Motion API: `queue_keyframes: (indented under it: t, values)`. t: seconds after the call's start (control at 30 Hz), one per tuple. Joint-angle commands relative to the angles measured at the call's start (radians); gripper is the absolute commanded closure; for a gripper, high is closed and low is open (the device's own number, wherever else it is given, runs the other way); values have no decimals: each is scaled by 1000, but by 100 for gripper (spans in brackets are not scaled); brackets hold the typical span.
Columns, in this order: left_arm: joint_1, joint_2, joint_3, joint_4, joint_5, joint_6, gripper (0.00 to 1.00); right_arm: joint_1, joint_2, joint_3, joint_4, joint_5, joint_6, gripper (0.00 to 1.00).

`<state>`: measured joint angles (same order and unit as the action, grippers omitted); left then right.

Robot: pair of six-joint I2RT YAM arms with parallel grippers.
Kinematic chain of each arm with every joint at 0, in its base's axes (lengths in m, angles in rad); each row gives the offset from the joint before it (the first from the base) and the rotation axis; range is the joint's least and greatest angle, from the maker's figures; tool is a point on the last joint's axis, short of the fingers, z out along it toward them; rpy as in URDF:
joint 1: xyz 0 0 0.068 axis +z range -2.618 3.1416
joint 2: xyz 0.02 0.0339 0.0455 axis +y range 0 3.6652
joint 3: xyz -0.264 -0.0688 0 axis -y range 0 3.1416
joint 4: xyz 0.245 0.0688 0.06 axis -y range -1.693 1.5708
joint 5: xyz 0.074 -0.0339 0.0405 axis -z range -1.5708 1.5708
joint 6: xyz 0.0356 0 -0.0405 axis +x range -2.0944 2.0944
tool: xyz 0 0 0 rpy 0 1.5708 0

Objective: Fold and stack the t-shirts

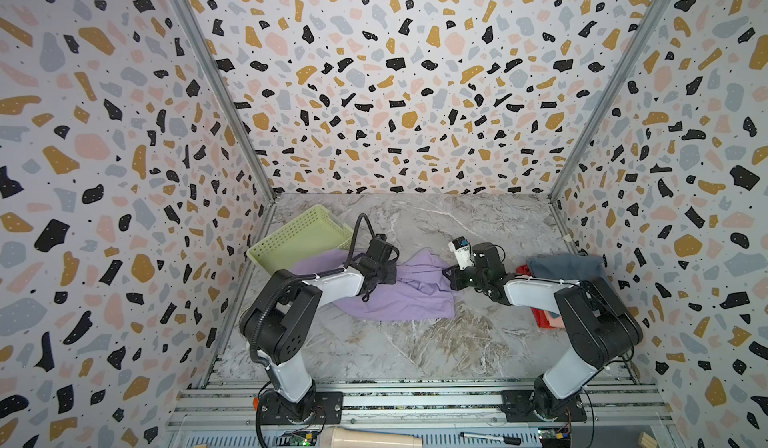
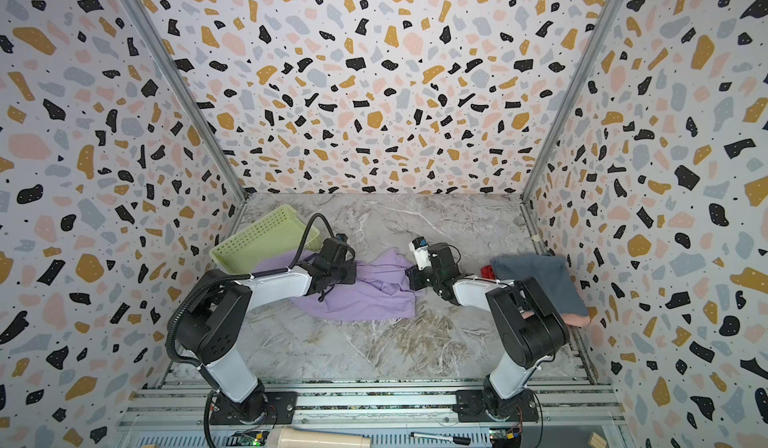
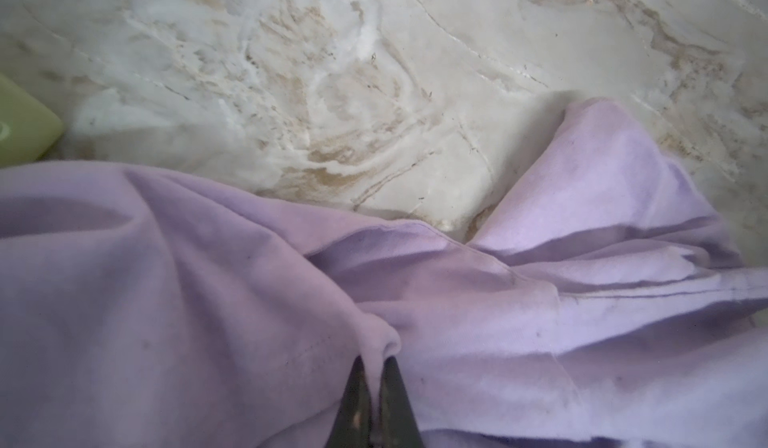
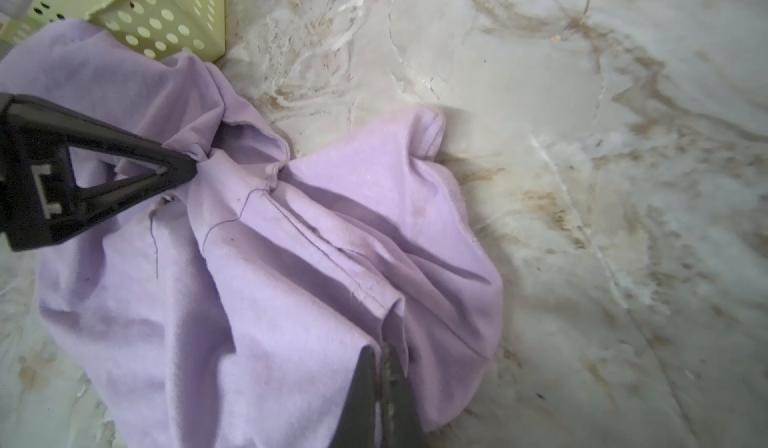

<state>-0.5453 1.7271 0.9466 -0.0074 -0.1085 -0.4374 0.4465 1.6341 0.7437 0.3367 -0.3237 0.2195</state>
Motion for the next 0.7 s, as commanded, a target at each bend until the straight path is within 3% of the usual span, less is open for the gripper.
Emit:
queue_keyframes:
  t: [0.0, 0.3, 0.5, 0.67]
  values:
    - [5, -85, 52, -28, -48, 15, 100, 2, -114, 19, 28, 90, -19, 100]
    - [47, -454, 196, -181, -1, 176, 100, -33, -437, 111, 19, 346, -138, 100]
    - [88, -681, 288, -176, -52, 240, 100, -74, -594, 266, -7, 423, -301, 100]
    - [88, -827, 321, -103, -11, 281, 100, -75, -705, 365, -16, 457, -403, 100]
